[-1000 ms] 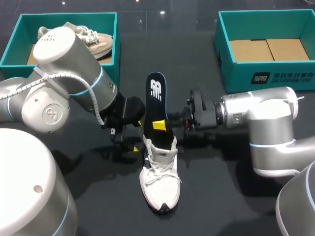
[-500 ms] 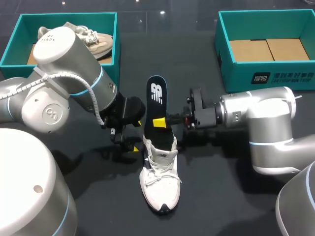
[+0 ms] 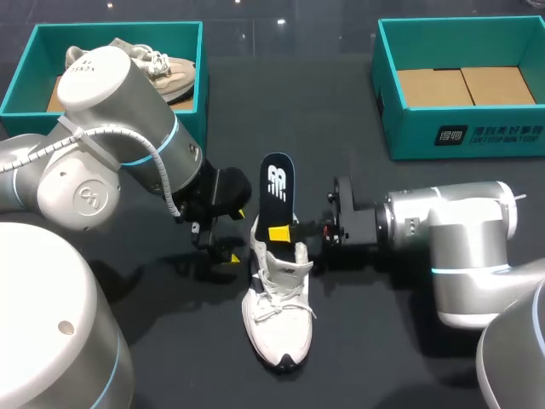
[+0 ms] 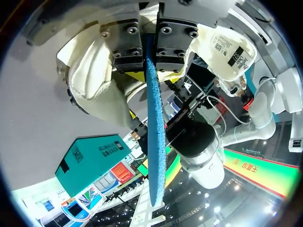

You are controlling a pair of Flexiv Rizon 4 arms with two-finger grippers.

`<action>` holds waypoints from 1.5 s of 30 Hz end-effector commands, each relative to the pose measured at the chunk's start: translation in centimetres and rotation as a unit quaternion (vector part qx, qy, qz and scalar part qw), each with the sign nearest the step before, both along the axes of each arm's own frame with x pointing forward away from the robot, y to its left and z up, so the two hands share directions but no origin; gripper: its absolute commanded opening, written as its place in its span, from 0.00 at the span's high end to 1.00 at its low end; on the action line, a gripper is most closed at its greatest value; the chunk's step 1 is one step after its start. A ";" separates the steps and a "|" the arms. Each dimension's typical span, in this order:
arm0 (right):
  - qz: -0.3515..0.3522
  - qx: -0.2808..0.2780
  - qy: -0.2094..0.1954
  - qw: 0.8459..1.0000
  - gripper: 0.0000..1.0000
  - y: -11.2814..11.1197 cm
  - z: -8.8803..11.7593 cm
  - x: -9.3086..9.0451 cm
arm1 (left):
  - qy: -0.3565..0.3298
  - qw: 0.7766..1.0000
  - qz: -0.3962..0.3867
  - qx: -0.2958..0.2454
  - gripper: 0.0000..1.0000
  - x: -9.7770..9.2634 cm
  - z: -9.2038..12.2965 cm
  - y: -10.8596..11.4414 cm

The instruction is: Take the shoe out of the shoebox, open the shoe tongue, remove and reinsert the insole, then place the shoe into the shoebox

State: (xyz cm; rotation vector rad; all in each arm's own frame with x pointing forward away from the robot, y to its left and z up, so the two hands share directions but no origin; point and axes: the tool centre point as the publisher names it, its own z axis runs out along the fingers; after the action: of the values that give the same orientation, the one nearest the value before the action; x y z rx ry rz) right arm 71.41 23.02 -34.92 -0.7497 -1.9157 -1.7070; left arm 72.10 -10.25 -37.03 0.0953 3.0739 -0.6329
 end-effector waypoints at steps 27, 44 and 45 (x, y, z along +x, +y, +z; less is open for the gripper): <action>0.011 -0.026 -0.048 0.998 0.88 1.2 3.5 2.4 | 0.000 1.000 0.000 0.000 0.00 0.0 -0.1 0.0; 0.013 0.005 0.023 1.000 1.00 0.6 -0.4 -0.8 | 0.000 1.000 0.000 0.000 0.00 0.0 -0.1 0.0; 0.011 0.005 0.025 1.000 1.00 0.6 -0.5 -1.2 | 0.000 1.000 0.000 0.000 0.00 0.0 -0.1 0.0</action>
State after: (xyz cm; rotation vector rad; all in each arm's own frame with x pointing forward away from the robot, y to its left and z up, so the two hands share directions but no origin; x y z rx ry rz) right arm 71.51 23.59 -34.93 -0.7333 -1.8726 -1.6549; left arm 72.10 -10.25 -37.03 0.0954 3.0739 -0.6329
